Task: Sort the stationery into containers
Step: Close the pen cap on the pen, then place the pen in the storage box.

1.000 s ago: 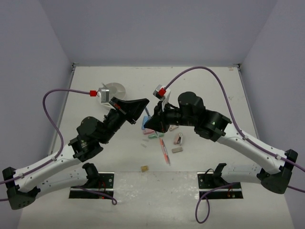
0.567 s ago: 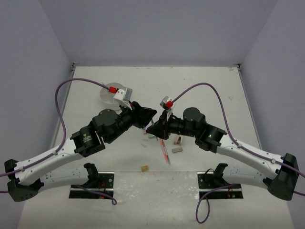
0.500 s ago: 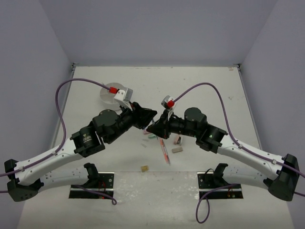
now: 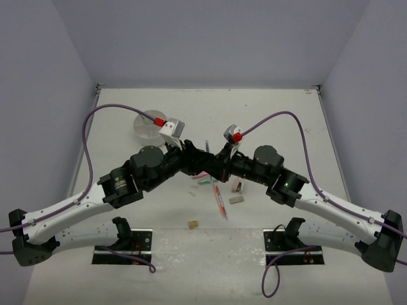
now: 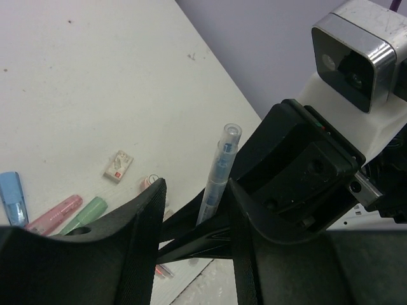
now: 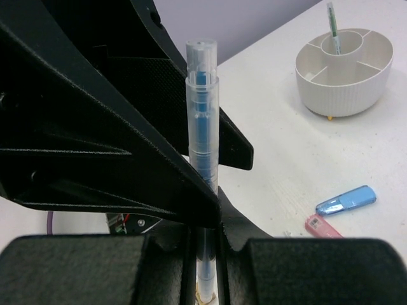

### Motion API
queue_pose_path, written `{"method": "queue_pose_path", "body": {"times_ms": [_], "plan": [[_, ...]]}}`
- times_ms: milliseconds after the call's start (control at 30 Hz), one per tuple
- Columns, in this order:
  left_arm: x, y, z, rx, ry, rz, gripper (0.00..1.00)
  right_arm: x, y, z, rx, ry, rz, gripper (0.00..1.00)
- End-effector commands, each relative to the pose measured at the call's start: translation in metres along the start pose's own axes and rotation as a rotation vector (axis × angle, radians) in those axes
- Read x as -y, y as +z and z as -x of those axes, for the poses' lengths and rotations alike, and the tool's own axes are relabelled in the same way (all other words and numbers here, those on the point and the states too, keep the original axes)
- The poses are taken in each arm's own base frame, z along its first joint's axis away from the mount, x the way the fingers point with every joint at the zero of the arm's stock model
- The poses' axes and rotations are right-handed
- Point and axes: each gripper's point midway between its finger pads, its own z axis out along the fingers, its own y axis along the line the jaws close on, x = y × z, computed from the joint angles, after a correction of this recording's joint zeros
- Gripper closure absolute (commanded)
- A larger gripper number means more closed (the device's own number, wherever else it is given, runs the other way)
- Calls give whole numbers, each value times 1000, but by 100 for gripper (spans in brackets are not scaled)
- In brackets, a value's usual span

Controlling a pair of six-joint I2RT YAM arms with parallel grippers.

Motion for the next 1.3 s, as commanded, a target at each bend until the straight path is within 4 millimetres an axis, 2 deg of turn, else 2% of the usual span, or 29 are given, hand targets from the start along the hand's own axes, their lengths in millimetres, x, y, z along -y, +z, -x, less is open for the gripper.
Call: {"method": "queue_pose_path", "body": {"times_ms": [0, 167, 367, 500, 667, 767, 800, 833, 900, 933, 1033, 1100, 1133, 1167, 1267], "plan": [[19, -8, 21, 35, 10, -65, 35, -7, 0, 4, 31, -8, 33, 100], [23, -5, 25, 37, 26, -70, 37, -10, -3, 0, 19, -24, 47, 100], [22, 4, 24, 12, 41, -45, 47, -12, -7, -3, 23, -42, 56, 100], [24, 14, 19, -20, 47, -44, 67, -13, -7, -2, 15, -67, 64, 100], [20, 20, 13, -41, 45, -28, 99, -8, -10, -4, 29, -71, 39, 100], [18, 25, 12, -53, 52, -10, 100, -1, -15, 3, 60, -81, -10, 100], [11, 29, 13, -50, 61, 30, 100, 4, -16, 4, 64, -80, -37, 96], [1, 31, 13, -43, 70, 78, 100, 9, -17, 4, 68, -75, -67, 83], [-28, 37, 21, -12, 71, 220, 100, 29, -22, 0, 71, -37, -181, 11], [-49, 39, 26, -5, 65, 321, 100, 42, -26, 0, 81, -17, -257, 1], [-120, 36, 67, 110, -7, 656, 100, 70, -43, -5, 68, 2, -415, 1], [-167, 27, 97, 218, -55, 844, 100, 81, -58, -8, 74, 19, -474, 1], [-185, 24, 106, 249, -90, 896, 100, 84, -64, -8, 87, 28, -486, 1], [-215, 17, 121, 315, -119, 982, 100, 85, -70, -8, 104, 32, -488, 1], [-263, 7, 144, 439, -135, 1086, 100, 88, -79, -2, 134, 27, -502, 1]]}}
